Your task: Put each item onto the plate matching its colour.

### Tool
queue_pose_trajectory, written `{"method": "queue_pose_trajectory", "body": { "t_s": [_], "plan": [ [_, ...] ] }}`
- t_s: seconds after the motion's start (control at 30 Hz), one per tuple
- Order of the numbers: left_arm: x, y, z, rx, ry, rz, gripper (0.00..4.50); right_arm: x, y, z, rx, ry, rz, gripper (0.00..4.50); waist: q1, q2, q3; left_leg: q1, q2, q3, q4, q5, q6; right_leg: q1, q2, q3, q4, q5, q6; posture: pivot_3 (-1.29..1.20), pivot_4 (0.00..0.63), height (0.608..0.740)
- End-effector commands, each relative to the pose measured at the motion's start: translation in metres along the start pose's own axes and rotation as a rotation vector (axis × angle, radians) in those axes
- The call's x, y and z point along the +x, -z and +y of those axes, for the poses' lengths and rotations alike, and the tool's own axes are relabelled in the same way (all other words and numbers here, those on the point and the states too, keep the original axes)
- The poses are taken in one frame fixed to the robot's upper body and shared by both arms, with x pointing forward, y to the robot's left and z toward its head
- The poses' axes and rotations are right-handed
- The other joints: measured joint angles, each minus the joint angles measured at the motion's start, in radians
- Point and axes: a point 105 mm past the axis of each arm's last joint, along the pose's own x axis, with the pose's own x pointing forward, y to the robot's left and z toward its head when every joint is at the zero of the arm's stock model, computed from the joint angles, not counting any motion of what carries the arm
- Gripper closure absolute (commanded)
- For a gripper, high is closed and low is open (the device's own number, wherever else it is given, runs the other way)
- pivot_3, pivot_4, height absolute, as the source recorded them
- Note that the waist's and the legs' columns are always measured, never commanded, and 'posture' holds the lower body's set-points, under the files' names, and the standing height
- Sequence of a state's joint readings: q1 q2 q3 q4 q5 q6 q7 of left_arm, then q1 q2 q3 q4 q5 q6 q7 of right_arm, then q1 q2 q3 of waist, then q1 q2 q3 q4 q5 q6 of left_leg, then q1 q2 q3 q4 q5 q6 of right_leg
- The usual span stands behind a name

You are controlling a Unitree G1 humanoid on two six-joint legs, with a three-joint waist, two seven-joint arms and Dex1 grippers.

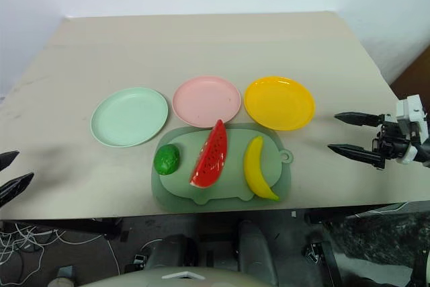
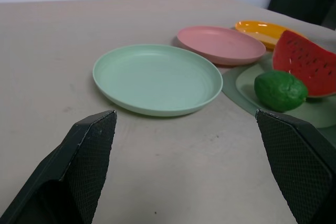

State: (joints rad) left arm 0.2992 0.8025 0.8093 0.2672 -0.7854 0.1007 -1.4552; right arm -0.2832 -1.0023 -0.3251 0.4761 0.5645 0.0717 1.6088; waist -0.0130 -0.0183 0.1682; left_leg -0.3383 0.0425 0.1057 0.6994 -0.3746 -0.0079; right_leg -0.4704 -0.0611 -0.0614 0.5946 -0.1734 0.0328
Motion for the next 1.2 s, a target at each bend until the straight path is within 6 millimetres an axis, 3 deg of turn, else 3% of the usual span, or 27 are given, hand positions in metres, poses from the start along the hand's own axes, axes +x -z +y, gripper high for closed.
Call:
{"method": "queue_pose_trajectory", "body": {
  "t_s": [0.03, 0.4, 0.77, 0.93, 1.2],
  "plan": [
    [-0.002, -0.007, 0.001, 0.034, 0.000, -0.002, 0.05, -0.007, -0.006, 0.000, -0.039, 0.010, -0.002, 0.00, 0.001, 0.000, 0.000, 0.000, 0.000, 0.000, 0.000, 0.000, 0.000, 0.000, 0.000, 0.000, 0.000, 0.000, 0.000, 0.00, 0.150, 0.736],
    [0.020, -0.004, 0.003, 0.041, 0.068, -0.005, 0.05, -0.017, -0.012, 0.002, -0.037, 0.022, 0.005, 0.00, 0.001, 0.000, 0.000, 0.000, 0.000, 0.000, 0.000, 0.000, 0.000, 0.000, 0.000, 0.000, 0.000, 0.000, 0.000, 0.00, 0.150, 0.736],
    [0.022, 0.007, -0.002, 0.027, 0.115, 0.023, 0.05, -0.017, -0.007, 0.020, -0.030, -0.036, 0.046, 0.00, 0.001, 0.000, 0.000, 0.000, 0.000, 0.001, 0.000, 0.000, 0.000, 0.000, 0.000, 0.000, 0.000, 0.000, 0.000, 0.00, 0.150, 0.736],
    [0.022, 0.013, -0.008, 0.024, 0.138, 0.044, 0.05, -0.005, -0.009, 0.029, -0.026, -0.081, 0.050, 0.00, 0.001, 0.000, 0.000, 0.000, 0.000, 0.001, 0.000, 0.000, 0.000, 0.000, 0.000, 0.000, 0.000, 0.000, 0.000, 0.00, 0.150, 0.736],
    [0.037, 0.024, -0.013, 0.013, 0.172, 0.029, 0.05, 0.038, -0.031, 0.039, 0.108, -0.007, 0.090, 0.00, 0.003, 0.000, 0.000, 0.000, 0.000, 0.000, 0.000, 0.000, 0.000, 0.000, 0.000, 0.001, 0.001, 0.000, 0.000, 0.00, 0.150, 0.736]
  ]
}}
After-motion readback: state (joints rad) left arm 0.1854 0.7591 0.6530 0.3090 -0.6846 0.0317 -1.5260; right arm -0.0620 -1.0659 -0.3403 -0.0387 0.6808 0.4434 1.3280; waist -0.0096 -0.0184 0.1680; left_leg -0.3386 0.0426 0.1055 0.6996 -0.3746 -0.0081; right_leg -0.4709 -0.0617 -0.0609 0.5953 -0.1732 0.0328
